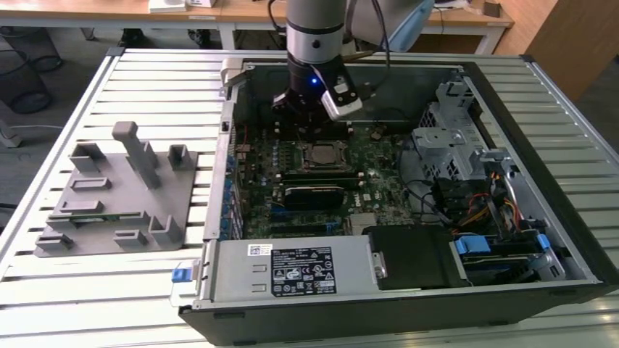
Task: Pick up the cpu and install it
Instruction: 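Install the first cpu locking lever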
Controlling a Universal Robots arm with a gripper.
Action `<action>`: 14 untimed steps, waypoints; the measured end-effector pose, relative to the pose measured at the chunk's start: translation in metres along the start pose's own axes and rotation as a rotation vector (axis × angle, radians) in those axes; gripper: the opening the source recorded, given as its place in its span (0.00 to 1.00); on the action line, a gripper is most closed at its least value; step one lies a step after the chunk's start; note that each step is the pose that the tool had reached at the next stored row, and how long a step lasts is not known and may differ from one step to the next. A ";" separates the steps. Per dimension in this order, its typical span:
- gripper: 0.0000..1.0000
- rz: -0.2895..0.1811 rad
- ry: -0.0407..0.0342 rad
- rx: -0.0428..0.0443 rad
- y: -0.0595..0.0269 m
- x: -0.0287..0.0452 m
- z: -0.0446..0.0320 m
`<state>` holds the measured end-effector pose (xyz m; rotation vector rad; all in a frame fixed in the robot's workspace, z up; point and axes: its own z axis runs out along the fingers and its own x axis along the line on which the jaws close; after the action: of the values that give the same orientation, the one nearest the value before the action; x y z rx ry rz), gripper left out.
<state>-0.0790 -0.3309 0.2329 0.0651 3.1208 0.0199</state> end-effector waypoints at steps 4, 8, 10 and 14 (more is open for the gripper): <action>0.11 0.000 0.0001 0.0001 -0.0007 0.0157 -0.0004; 0.11 0.000 0.0002 -0.0004 -0.0009 0.0227 -0.0018; 0.11 0.000 0.0001 -0.0010 -0.0010 0.0244 -0.0042; 0.11 0.000 -0.0001 -0.0014 -0.0011 0.0294 -0.0074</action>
<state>-0.1086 -0.3309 0.2397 0.0649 3.1207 0.0220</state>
